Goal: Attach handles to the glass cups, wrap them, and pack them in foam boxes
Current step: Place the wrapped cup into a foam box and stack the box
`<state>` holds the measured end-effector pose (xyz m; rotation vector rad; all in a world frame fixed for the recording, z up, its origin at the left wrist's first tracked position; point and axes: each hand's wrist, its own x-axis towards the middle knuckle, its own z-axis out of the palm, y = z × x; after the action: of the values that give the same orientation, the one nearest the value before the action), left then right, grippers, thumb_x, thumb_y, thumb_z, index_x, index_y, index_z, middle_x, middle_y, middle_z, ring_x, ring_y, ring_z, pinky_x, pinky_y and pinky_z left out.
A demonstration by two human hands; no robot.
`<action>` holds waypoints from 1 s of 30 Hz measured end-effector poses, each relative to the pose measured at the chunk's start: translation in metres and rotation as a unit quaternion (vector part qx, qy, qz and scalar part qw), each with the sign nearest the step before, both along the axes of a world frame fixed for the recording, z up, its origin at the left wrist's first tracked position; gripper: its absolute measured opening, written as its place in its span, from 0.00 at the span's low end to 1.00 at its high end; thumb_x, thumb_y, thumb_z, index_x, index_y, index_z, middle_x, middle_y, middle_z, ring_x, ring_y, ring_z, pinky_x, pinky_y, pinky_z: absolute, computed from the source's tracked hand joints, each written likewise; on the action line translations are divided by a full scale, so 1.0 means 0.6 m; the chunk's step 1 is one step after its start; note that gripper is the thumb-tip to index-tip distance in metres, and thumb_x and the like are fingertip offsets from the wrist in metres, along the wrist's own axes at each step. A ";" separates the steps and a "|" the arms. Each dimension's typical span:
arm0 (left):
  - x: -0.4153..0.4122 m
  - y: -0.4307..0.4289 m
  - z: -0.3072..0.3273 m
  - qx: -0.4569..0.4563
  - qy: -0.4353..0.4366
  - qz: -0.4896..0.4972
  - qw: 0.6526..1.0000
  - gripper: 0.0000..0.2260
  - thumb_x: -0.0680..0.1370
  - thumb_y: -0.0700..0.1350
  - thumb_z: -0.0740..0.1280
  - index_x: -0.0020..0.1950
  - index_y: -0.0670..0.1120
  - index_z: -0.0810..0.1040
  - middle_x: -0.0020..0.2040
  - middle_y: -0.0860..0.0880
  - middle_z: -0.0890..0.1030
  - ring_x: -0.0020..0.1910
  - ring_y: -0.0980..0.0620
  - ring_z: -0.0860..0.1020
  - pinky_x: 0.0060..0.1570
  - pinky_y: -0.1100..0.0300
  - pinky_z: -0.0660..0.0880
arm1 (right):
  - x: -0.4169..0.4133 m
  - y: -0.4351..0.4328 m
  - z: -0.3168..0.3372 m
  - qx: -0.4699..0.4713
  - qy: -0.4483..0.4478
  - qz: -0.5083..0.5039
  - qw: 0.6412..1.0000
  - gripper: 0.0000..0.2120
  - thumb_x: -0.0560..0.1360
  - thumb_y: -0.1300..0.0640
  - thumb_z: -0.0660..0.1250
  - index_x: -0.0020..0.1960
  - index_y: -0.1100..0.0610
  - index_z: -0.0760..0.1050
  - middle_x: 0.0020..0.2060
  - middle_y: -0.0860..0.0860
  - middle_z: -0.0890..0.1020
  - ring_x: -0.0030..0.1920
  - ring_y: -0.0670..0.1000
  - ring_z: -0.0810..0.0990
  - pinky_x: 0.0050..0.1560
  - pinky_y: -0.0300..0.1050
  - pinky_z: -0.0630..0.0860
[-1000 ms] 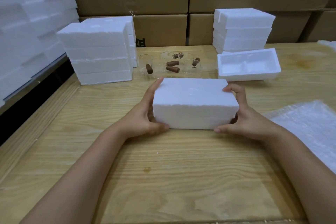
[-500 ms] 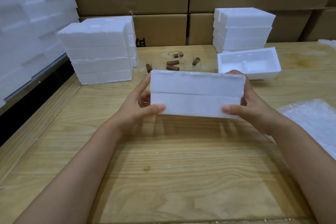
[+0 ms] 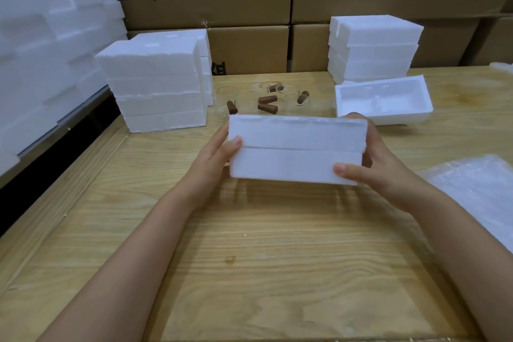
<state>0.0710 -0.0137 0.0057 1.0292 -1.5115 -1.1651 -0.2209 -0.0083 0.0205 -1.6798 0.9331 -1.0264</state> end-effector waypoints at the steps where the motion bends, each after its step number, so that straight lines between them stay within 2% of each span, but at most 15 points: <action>1: 0.009 0.000 -0.001 0.005 0.008 0.007 1.000 0.22 0.68 0.63 0.67 0.62 0.72 0.72 0.62 0.61 0.78 0.59 0.57 0.79 0.48 0.60 0.79 | 0.010 0.002 -0.004 -0.018 0.010 -0.009 1.000 0.36 0.58 0.44 0.75 0.61 0.33 0.62 0.48 0.33 0.76 0.49 0.39 0.78 0.44 0.34 0.76; 4: 0.051 0.005 -0.003 0.023 0.032 0.008 0.999 0.23 0.66 0.55 0.68 0.61 0.70 0.75 0.63 0.59 0.78 0.61 0.55 0.78 0.49 0.59 0.79 | 0.050 0.006 -0.021 -0.051 0.013 -0.011 0.999 0.36 0.58 0.47 0.75 0.59 0.32 0.61 0.55 0.40 0.71 0.48 0.35 0.77 0.43 0.36 0.77; 7: 0.112 0.025 -0.010 0.039 0.054 0.004 0.998 0.27 0.65 0.49 0.70 0.62 0.67 0.76 0.64 0.58 0.78 0.61 0.55 0.78 0.48 0.62 0.78 | 0.098 0.002 -0.035 -0.060 0.018 0.022 0.998 0.38 0.60 0.54 0.78 0.59 0.31 0.61 0.59 0.42 0.67 0.50 0.40 0.78 0.46 0.41 0.80; 9: 0.155 0.042 -0.015 0.040 0.060 0.022 0.997 0.29 0.64 0.44 0.70 0.64 0.64 0.77 0.64 0.56 0.79 0.61 0.55 0.78 0.49 0.62 0.78 | 0.135 -0.006 -0.045 -0.089 0.055 0.043 0.994 0.41 0.62 0.56 0.80 0.58 0.29 0.58 0.62 0.43 0.65 0.56 0.46 0.76 0.52 0.42 0.78; 11: 0.188 0.053 -0.017 0.038 0.058 0.069 0.995 0.30 0.65 0.40 0.67 0.64 0.63 0.77 0.64 0.56 0.79 0.61 0.54 0.78 0.49 0.60 0.79 | 0.177 -0.021 -0.050 -0.119 0.101 0.053 0.986 0.42 0.63 0.54 0.79 0.58 0.27 0.54 0.63 0.48 0.65 0.61 0.49 0.72 0.59 0.42 0.74; 13: 0.213 0.057 -0.016 0.037 0.055 0.147 0.987 0.29 0.66 0.40 0.64 0.62 0.64 0.77 0.65 0.58 0.78 0.62 0.55 0.77 0.51 0.58 0.78 | 0.225 -0.038 -0.047 -0.116 0.116 0.067 0.984 0.42 0.65 0.53 0.78 0.57 0.25 0.51 0.64 0.49 0.66 0.64 0.50 0.70 0.63 0.46 0.72; 15: 0.229 0.054 -0.011 0.035 0.041 0.216 0.975 0.29 0.66 0.41 0.61 0.61 0.67 0.77 0.63 0.62 0.78 0.61 0.58 0.77 0.53 0.55 0.75 | 0.273 -0.056 -0.046 -0.115 0.112 0.065 0.985 0.41 0.66 0.55 0.78 0.59 0.27 0.53 0.66 0.50 0.64 0.66 0.51 0.69 0.67 0.50 0.69; 17: 0.240 0.046 -0.006 0.028 0.024 0.269 0.962 0.28 0.67 0.41 0.58 0.55 0.72 0.77 0.57 0.67 0.80 0.54 0.63 0.79 0.49 0.58 0.75 | 0.317 -0.074 -0.045 -0.114 0.110 0.042 0.986 0.40 0.66 0.56 0.77 0.64 0.33 0.56 0.65 0.48 0.59 0.65 0.53 0.70 0.68 0.53 0.68; 19: 0.251 0.031 -0.002 0.033 0.034 0.319 0.947 0.26 0.67 0.42 0.58 0.52 0.73 0.77 0.53 0.68 0.80 0.54 0.63 0.79 0.45 0.61 0.73 | 0.351 -0.092 -0.043 -0.101 0.116 0.029 0.988 0.40 0.67 0.57 0.76 0.66 0.34 0.56 0.61 0.48 0.58 0.61 0.54 0.71 0.68 0.52 0.69; 21: 0.262 0.010 -0.003 0.043 0.050 0.352 0.934 0.27 0.68 0.43 0.58 0.60 0.69 0.75 0.56 0.67 0.78 0.59 0.58 0.76 0.49 0.61 0.73 | 0.375 -0.108 -0.039 -0.093 0.126 0.025 0.987 0.39 0.69 0.57 0.74 0.67 0.34 0.54 0.59 0.50 0.59 0.58 0.52 0.71 0.68 0.50 0.69; 23: 0.269 -0.009 -0.003 0.053 0.050 0.363 0.929 0.31 0.67 0.44 0.57 0.69 0.64 0.71 0.63 0.61 0.76 0.64 0.53 0.73 0.61 0.56 0.72 | 0.387 -0.120 -0.034 -0.089 0.143 0.017 0.986 0.39 0.70 0.57 0.73 0.69 0.35 0.53 0.57 0.51 0.61 0.56 0.52 0.72 0.67 0.49 0.68; 25: 0.274 -0.026 -0.003 0.060 0.046 0.367 0.927 0.33 0.65 0.45 0.57 0.71 0.61 0.69 0.68 0.58 0.73 0.67 0.51 0.71 0.67 0.52 0.68 | 0.392 -0.130 -0.031 -0.080 0.149 0.014 0.986 0.39 0.71 0.56 0.72 0.70 0.36 0.52 0.57 0.51 0.61 0.55 0.54 0.72 0.67 0.50 0.68; 30: 0.278 -0.051 -0.003 0.066 0.047 0.365 0.928 0.34 0.65 0.45 0.57 0.71 0.62 0.68 0.68 0.58 0.73 0.67 0.52 0.70 0.68 0.52 0.67 | 0.398 -0.147 -0.031 -0.072 0.160 0.002 0.984 0.42 0.71 0.55 0.72 0.72 0.35 0.49 0.59 0.54 0.62 0.57 0.55 0.73 0.66 0.54 0.68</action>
<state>0.2381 -0.0440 0.0039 1.4380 -0.8435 -0.7629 0.0176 -0.0964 0.0020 -2.0079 1.0800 -0.8519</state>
